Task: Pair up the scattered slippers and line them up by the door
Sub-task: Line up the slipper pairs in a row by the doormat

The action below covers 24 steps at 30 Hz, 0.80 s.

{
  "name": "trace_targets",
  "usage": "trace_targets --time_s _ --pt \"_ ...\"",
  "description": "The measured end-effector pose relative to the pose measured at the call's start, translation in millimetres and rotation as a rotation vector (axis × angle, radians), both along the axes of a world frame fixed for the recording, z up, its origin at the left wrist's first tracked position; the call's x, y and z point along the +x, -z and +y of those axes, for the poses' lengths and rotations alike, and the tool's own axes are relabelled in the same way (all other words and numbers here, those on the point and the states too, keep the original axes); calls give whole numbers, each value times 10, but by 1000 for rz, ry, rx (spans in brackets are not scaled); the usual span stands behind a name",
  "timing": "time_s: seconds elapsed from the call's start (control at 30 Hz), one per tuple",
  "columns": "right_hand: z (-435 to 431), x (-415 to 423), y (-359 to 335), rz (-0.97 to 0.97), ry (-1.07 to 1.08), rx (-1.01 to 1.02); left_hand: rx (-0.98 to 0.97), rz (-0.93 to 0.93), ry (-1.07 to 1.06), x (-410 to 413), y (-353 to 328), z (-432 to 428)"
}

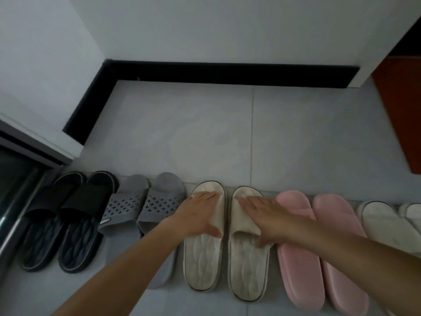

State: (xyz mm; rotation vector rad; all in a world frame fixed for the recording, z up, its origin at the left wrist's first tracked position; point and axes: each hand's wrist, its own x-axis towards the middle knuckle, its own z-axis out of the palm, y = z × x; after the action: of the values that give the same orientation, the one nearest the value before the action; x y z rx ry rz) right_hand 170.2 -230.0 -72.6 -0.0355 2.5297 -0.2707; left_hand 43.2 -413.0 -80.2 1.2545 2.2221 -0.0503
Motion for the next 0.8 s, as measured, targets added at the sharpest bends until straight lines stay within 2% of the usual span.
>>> trace_targets --time_s 0.17,0.27,0.4,0.5,0.6,0.8 --pt "-370 -269 -304 -48 -37 -93 -15 -94 -219 -408 -321 -772" --pt "-839 -582 -336 26 -23 -136 -68 -94 -262 -779 -416 -1234" --pt "-1438 -1025 -203 95 103 -218 -152 -67 -234 -1173 -344 -1583" --pt "-1686 -1171 -28 107 97 -118 -220 -74 -168 -1242 -205 -1645" --pt "-1774 -1183 50 161 125 -13 -188 -74 -148 -1239 -107 -1660" --pt "-1830 -1137 51 153 130 9 -131 -54 -113 -1228 -44 -1751"
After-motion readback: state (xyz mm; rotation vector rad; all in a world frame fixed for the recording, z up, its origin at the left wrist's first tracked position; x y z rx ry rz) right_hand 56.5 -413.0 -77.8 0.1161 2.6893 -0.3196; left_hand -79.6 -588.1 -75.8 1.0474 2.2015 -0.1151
